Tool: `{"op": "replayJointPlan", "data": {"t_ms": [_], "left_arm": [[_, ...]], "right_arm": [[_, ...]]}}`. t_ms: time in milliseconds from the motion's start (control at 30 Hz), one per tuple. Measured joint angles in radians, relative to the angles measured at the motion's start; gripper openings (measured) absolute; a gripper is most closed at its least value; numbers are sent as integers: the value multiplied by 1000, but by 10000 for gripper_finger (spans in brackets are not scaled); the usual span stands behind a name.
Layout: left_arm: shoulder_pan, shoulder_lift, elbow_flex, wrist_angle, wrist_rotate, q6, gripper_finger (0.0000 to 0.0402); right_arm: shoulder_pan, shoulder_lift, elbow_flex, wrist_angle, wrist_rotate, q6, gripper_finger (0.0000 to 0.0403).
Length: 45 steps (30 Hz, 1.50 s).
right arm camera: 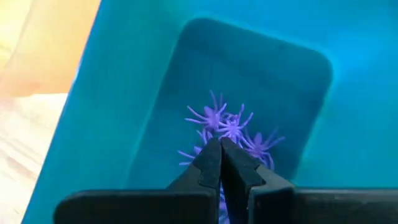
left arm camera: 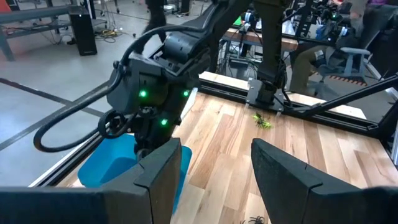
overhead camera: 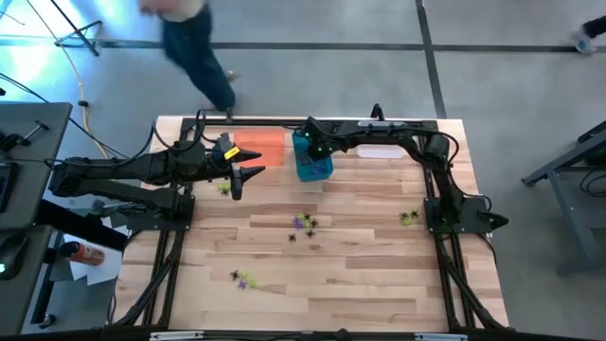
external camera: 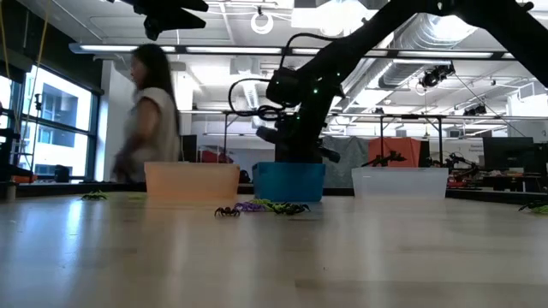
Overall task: Sort Halloween decoration
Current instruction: Put the purple spider toy into the blue bin
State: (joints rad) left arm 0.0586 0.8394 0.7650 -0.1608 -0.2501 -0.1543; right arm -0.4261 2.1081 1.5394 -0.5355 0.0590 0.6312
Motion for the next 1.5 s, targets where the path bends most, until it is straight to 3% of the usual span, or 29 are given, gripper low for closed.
{"op": "replayJointPlan", "data": {"t_ms": [567,767,1200,1333,1500], "left_arm": [[0,0,0,0,0,0,184],[0,0,0,0,0,0,184],[0,0,0,0,0,0,184],[0,0,0,0,0,-1,184],[0,0,0,0,0,0,184]], "right_arm": [[6,14,-1,27,38,50,0],[9,54,-1,29,-33,53,0],[15,57,-2,35,-16,43,1],[13,57,-2,30,-7,81,23],[14,57,-2,35,-8,72,88]]}}
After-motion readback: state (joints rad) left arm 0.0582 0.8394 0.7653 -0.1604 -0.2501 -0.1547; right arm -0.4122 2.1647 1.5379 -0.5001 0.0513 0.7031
